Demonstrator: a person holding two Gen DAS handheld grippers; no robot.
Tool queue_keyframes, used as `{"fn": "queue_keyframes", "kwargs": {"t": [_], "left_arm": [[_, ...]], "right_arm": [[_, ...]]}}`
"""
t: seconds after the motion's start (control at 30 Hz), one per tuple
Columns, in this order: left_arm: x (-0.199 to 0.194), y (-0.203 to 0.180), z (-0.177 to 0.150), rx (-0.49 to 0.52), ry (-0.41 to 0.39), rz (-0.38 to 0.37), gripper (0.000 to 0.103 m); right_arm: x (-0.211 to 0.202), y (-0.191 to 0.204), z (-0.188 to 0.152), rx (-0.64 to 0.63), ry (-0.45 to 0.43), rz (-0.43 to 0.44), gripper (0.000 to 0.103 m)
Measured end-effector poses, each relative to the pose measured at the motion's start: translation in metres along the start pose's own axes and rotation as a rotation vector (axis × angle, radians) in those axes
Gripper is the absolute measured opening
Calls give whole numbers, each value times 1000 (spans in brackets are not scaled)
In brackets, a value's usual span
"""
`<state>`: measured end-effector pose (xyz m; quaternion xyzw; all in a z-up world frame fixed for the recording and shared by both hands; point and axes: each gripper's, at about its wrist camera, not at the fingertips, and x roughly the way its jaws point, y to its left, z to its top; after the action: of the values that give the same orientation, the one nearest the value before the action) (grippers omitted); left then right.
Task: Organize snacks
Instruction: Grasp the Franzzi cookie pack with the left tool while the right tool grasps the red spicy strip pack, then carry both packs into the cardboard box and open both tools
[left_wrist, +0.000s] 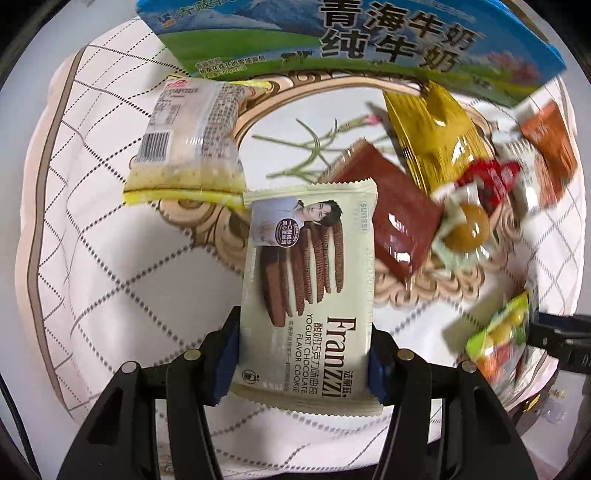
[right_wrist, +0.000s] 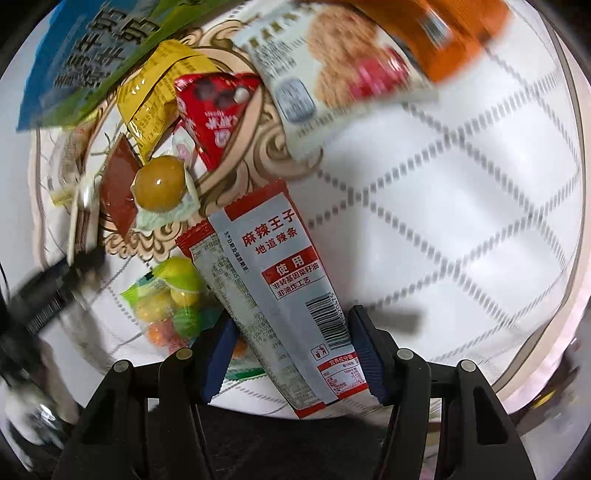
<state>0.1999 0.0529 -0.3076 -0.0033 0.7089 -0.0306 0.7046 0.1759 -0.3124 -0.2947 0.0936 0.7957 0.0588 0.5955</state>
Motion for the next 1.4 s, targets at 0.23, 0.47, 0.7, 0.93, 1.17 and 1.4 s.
{"fn": "queue_keyframes", "kwargs": {"t": [0.23, 0.47, 0.7, 0.93, 1.17, 1.4], "left_arm": [[20, -11, 7, 13, 16, -20, 73], [41, -7, 62, 27, 27, -15, 83], [27, -12, 66, -8, -19, 11, 57], [10, 1, 31, -36, -55, 37, 56], [-45, 4, 24, -34, -156, 2, 56], [-136, -20, 53, -34, -337, -80, 56]], "right_arm": [[21, 20, -17, -90, -5, -46, 66], [2, 24, -2, -87, -29, -44, 66], [10, 23, -8, -20, -94, -42, 60], [-11, 20, -20, 50, -158, 17, 54], [-58, 36, -25, 43, -222, 112, 54], [-155, 85, 0, -32, -376, 225, 54]]}}
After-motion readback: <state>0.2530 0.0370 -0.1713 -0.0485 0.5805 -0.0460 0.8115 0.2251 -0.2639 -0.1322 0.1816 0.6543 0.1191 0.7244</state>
